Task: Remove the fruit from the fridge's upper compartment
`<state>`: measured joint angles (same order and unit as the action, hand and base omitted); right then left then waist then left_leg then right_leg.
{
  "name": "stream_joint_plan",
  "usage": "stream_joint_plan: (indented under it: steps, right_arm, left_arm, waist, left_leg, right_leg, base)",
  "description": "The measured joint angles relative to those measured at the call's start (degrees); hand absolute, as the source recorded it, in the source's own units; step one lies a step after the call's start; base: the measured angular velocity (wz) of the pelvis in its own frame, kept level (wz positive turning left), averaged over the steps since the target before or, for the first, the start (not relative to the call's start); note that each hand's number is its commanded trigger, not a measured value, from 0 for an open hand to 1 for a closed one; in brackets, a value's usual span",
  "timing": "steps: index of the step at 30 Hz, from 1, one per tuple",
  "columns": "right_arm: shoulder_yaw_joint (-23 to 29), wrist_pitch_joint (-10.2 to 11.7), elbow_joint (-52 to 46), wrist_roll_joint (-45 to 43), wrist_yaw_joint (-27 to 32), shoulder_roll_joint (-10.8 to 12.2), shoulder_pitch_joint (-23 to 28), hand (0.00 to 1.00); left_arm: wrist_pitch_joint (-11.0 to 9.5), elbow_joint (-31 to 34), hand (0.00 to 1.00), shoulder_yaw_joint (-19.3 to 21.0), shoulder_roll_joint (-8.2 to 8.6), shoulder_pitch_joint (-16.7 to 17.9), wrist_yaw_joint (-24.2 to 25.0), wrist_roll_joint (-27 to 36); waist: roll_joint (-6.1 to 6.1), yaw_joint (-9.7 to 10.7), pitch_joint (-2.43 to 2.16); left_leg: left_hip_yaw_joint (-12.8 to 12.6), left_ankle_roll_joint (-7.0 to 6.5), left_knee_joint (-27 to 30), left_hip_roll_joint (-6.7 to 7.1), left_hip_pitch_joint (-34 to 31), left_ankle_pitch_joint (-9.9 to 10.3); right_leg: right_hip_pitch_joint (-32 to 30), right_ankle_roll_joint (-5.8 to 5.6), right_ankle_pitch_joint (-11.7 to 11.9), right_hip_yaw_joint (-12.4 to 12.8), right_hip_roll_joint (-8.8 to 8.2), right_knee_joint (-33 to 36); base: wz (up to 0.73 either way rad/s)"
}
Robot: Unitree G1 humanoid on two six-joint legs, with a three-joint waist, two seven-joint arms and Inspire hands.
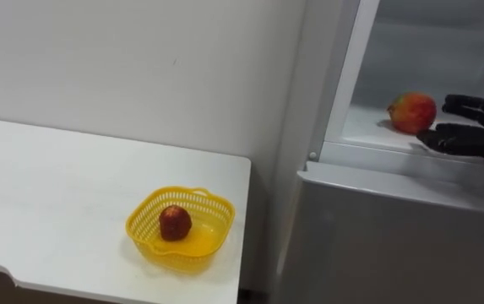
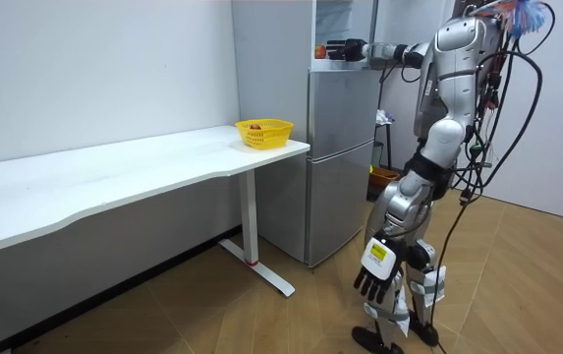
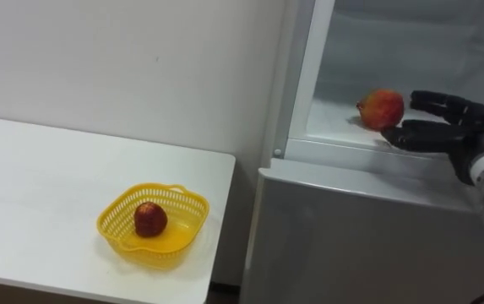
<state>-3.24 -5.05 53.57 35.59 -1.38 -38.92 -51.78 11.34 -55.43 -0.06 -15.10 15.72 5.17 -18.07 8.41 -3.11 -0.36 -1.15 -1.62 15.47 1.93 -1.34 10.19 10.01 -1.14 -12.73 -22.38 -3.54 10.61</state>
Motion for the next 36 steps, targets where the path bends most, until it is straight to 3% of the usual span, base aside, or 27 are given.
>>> stream_joint_plan:
  steps: [11,15,24,36]
  right_arm:
    - [0.0,0.0,0.0,0.0,-0.1,-0.6,-0.2,0.00]
    - [0.0,0.0,0.0,-0.1,0.3,-0.9,-1.2,0.00]
    - [0.0,0.0,0.0,-0.1,1.5,-1.9,-1.7,0.00]
    - [0.0,0.0,0.0,-0.8,3.3,-2.0,-5.7,0.00]
  left_arm:
    - [-0.5,-2.0,0.00,0.1,0.00,-1.7,-0.1,-0.1]
    - [-0.6,-2.8,0.00,1.3,0.03,-1.0,-0.1,-0.1]
    - [-1.6,-3.1,0.00,1.8,0.03,-1.7,0.0,-0.1]
    - [-2.4,-2.6,0.00,2.1,0.03,-2.2,-0.1,-0.1]
  waist:
    - [0.01,0.2,0.03]
    - [0.00,1.6,0.04]
    - [0.61,2.5,0.29]
    - [0.85,2.9,0.24]
  left_leg:
    - [-0.1,0.00,-0.1,0.04,0.2,0.0]
    - [-0.2,0.03,-0.3,0.05,0.4,0.0]
    - [-0.6,0.06,-1.1,0.04,1.0,-0.1]
    - [-0.6,0.06,-1.3,0.06,1.0,-0.1]
  right_leg:
    - [-0.1,0.00,0.0,0.4,0.00,0.0]
    - [0.1,0.00,0.0,0.4,0.01,0.0]
    - [0.0,-0.01,0.0,1.8,0.03,0.0]
    - [-0.1,-0.01,0.0,1.8,0.03,0.0]
  base:
    - [0.00]
    - [0.02]
    - [-0.02]
    - [0.00]
